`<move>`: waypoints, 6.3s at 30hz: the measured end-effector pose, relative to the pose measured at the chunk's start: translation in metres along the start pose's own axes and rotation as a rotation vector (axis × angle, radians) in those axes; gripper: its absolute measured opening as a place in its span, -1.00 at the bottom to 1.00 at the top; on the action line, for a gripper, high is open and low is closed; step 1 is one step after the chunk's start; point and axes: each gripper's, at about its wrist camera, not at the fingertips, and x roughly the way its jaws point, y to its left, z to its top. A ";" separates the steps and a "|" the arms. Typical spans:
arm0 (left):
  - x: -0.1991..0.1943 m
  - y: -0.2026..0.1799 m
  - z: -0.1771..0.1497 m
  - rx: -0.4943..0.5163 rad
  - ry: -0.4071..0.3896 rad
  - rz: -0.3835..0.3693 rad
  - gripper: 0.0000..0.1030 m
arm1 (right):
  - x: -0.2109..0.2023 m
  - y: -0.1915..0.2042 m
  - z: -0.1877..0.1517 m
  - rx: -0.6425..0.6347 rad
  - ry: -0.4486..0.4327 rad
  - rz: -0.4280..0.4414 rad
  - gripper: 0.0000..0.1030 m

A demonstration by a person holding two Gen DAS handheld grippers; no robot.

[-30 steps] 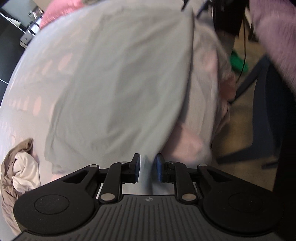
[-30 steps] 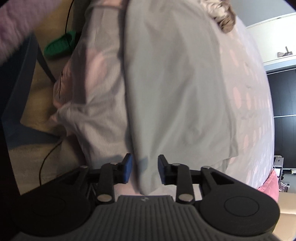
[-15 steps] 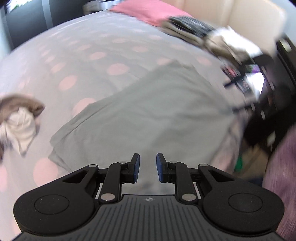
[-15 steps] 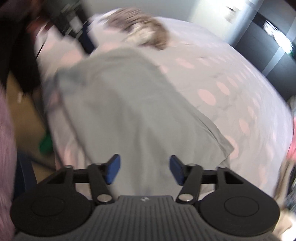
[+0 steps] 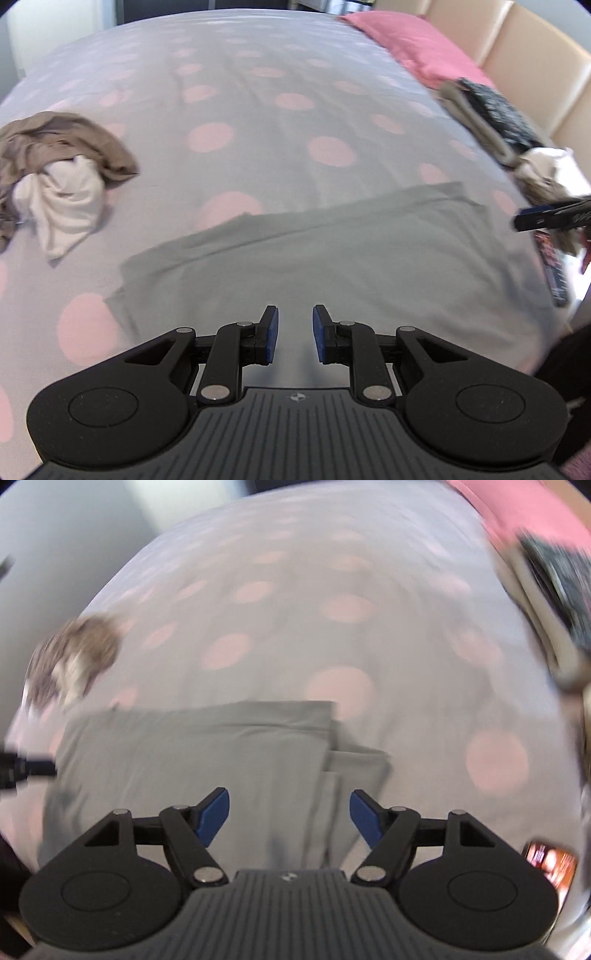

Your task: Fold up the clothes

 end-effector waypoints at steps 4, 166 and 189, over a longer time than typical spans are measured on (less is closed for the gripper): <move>0.009 0.016 0.001 -0.049 0.014 0.038 -0.64 | 0.016 -0.025 -0.004 0.120 0.052 0.000 0.46; 0.022 0.105 0.020 -0.394 -0.167 0.184 -0.57 | 0.096 0.122 0.045 0.146 -0.174 0.100 -0.77; 0.020 0.056 -0.034 -0.172 -0.149 0.201 -0.68 | 0.095 0.160 -0.030 -0.151 -0.099 0.019 -0.88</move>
